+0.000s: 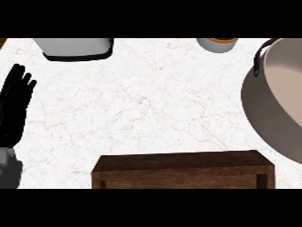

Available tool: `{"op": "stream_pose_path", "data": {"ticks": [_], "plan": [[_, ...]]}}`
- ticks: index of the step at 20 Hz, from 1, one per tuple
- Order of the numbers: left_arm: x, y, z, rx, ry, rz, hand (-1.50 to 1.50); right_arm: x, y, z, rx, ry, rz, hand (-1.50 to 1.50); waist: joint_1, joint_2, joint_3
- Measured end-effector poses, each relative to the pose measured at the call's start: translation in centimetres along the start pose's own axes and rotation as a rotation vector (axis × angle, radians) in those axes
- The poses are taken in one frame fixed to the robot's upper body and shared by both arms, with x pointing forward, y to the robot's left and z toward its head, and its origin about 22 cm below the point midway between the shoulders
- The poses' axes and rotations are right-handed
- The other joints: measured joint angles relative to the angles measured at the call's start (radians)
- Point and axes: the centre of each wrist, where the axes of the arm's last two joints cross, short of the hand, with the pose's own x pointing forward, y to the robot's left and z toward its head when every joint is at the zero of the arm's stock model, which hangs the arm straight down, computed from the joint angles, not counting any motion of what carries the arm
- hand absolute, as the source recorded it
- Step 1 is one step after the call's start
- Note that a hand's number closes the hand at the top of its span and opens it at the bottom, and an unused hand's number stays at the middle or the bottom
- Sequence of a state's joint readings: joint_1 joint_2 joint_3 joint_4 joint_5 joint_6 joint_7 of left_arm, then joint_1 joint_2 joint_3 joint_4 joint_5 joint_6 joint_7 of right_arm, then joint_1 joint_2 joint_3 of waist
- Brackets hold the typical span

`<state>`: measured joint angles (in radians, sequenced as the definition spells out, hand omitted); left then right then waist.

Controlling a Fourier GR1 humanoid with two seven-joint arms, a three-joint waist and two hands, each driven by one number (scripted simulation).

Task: Pick the bell pepper from the tray and place it in the pot

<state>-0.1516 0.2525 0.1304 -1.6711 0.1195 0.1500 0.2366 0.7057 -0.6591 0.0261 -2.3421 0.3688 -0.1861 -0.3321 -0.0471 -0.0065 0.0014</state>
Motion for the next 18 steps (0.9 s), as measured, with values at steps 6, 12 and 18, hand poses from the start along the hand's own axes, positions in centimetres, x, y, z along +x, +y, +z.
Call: {"op": "stream_pose_path", "data": {"ticks": [6, 12, 18], "plan": [[0.7, -0.6, -0.2, -0.020, -0.005, -0.002, 0.00, -2.8, -5.3, -0.5, -0.111, 0.079, -0.083, 1.50, 0.025, 0.003, -0.001], [0.9, -1.4, -0.4, -0.042, -0.010, 0.003, 0.00, -8.2, -7.9, -1.9, -0.152, 0.141, -0.155, 1.50, 0.048, 0.007, -0.001], [0.2, -2.0, -0.4, -0.053, -0.013, 0.003, 0.00, -12.9, -9.1, -4.4, -0.188, 0.173, -0.188, 1.50, 0.058, 0.009, -0.001]]}}
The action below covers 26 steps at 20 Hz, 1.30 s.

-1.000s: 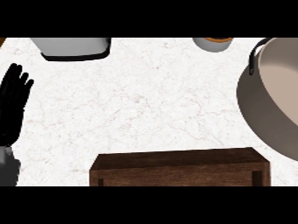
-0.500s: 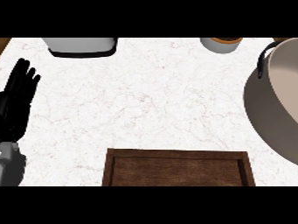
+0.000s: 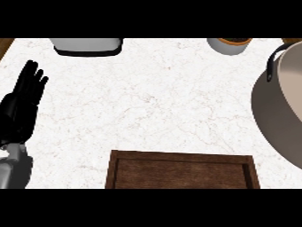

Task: Pick the bell pepper from the tray and place it in the pot

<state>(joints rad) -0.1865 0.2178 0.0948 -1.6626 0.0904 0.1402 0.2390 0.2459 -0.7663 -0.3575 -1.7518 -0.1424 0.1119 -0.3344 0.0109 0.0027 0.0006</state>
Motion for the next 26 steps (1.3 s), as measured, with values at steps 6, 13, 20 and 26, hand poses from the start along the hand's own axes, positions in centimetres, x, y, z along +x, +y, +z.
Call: {"op": "stream_pose_path", "data": {"ticks": [6, 13, 20, 26], "plan": [[-0.2, -0.6, -0.2, -0.022, -0.009, 0.002, 0.00, -2.8, -0.8, -1.8, -0.108, 0.016, 0.328, 1.50, 0.020, 0.006, 0.001], [1.0, -0.5, -0.8, -0.023, -0.005, 0.003, 0.00, -7.5, 1.9, -5.3, -0.069, 0.030, 0.473, 1.50, 0.014, -0.003, -0.016], [0.5, -0.7, -1.1, -0.030, -0.016, 0.000, 0.00, -10.1, 2.6, -6.1, 0.058, 0.148, 0.390, -1.50, 0.017, -0.005, -0.038], [0.3, -0.6, -1.0, -0.039, -0.011, 0.004, 0.00, -11.0, 2.7, -6.1, 0.180, 0.158, 0.233, -1.50, 0.020, -0.009, -0.046]]}}
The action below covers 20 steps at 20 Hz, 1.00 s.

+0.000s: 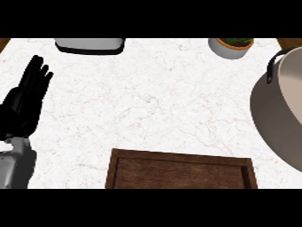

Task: Pick the bell pepper from the tray and place it in the pot

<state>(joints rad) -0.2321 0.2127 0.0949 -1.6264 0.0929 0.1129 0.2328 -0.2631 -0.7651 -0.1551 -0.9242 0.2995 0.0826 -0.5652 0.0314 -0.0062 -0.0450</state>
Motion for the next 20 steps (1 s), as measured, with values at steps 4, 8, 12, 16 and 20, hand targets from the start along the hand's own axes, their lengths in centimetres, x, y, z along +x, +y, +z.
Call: {"op": "stream_pose_path", "data": {"ticks": [4, 8, 12, 16, 20], "plan": [[0.0, 0.2, -0.1, 0.009, -0.006, -0.004, 0.00, -0.3, -0.5, -0.3, -0.028, -0.039, -0.183, -1.50, -0.010, -0.003, 0.002], [-0.1, 0.2, 0.0, 0.014, -0.003, -0.002, 0.00, -1.1, -1.4, -0.3, -0.091, -0.050, -0.362, -1.50, -0.011, -0.002, 0.006], [0.2, 0.2, 0.1, 0.019, -0.006, -0.001, 0.00, -2.4, -3.2, 0.5, -0.143, -0.048, -0.505, -1.50, -0.008, 0.003, 0.014], [-0.2, 0.0, 0.3, 0.016, -0.005, 0.000, 0.00, -3.9, -5.5, 1.8, -0.176, -0.020, -0.576, -1.50, -0.002, 0.010, 0.023], [-0.7, -0.3, 0.4, 0.010, -0.007, 0.004, 0.00, -4.8, -8.0, 3.2, -0.206, 0.025, -0.603, -1.50, 0.004, 0.018, 0.037]]}}
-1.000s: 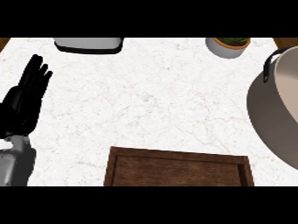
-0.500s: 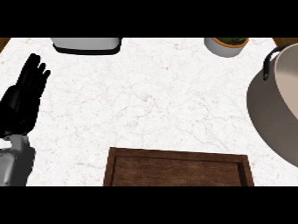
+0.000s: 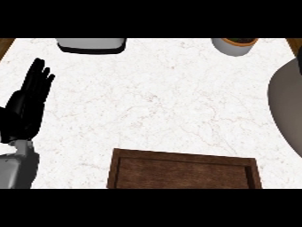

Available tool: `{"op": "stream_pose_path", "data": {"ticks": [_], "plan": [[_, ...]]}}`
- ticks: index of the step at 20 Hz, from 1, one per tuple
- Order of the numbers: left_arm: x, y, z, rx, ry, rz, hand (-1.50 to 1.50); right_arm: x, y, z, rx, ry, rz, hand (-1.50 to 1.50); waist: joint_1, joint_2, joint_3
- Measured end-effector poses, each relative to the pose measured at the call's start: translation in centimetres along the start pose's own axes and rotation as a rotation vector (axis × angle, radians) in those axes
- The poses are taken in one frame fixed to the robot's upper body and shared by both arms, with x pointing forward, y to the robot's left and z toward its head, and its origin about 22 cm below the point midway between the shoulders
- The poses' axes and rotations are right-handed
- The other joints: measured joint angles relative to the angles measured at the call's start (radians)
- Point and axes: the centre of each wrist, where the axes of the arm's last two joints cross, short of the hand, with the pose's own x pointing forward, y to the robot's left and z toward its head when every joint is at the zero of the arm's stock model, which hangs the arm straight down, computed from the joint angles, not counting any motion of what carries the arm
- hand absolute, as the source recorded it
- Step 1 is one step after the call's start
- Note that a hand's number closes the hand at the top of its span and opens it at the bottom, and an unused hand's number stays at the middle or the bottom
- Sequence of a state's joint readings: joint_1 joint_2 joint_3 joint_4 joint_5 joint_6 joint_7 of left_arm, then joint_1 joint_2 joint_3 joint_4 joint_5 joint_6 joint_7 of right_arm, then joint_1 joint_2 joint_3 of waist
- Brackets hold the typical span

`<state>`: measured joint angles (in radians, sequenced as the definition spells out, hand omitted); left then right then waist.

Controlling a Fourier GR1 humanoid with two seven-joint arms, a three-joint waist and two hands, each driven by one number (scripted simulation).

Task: Pick the bell pepper from the tray and place it in the pot

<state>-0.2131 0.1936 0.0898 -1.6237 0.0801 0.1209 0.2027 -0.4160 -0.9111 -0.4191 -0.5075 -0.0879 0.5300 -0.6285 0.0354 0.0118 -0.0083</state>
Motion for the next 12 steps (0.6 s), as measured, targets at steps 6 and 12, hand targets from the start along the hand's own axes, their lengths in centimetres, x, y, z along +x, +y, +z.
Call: {"op": "stream_pose_path", "data": {"ticks": [6, 12], "plan": [[0.4, 0.3, -0.3, 0.009, -0.003, -0.001, 0.00, 0.3, -2.4, 1.6, -0.030, 0.043, 0.004, -1.50, -0.001, 0.005, 0.013], [0.4, 0.2, -0.4, 0.003, 0.002, 0.005, 0.00, 0.7, -3.4, 2.3, -0.037, 0.063, 0.029, -1.50, 0.002, 0.007, 0.017]]}}
